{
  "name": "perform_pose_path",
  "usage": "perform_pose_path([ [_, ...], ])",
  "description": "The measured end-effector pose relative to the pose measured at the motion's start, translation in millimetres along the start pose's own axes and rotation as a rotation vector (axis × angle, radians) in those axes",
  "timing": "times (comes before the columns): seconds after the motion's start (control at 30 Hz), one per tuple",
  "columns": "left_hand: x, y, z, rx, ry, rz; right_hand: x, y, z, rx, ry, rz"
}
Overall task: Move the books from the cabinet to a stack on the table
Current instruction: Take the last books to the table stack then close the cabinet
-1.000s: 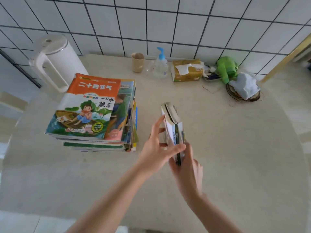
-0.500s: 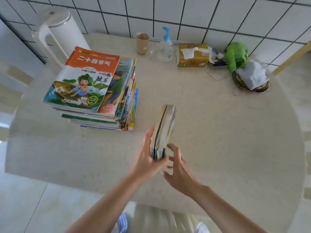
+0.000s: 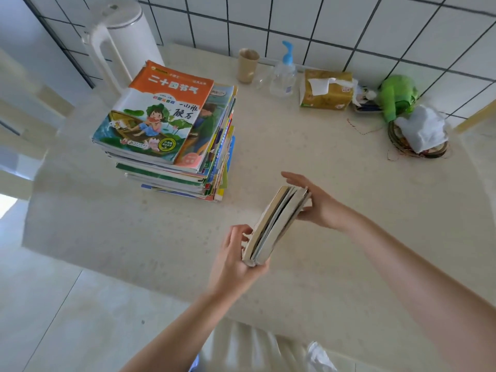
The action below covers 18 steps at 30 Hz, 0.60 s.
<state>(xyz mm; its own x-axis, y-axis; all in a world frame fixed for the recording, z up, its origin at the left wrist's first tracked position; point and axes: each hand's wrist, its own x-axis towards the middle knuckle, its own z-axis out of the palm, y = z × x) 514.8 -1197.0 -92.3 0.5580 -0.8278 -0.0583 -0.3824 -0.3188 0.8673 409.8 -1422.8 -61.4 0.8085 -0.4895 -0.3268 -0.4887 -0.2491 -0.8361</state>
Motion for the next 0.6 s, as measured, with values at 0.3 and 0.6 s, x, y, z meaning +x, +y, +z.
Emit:
perform_pose_path([
  [0.3, 8.9, -2.2, -12.3, 0.007, -0.034, -0.027, 12.1, -7.7, -2.2, 0.008, -0.197, -0.063],
  [0.6, 53.5, 8.0, -56.5, -0.26, -0.244, -0.139, -41.2, -8.3, 20.0, 0.173, 0.11, -0.037],
])
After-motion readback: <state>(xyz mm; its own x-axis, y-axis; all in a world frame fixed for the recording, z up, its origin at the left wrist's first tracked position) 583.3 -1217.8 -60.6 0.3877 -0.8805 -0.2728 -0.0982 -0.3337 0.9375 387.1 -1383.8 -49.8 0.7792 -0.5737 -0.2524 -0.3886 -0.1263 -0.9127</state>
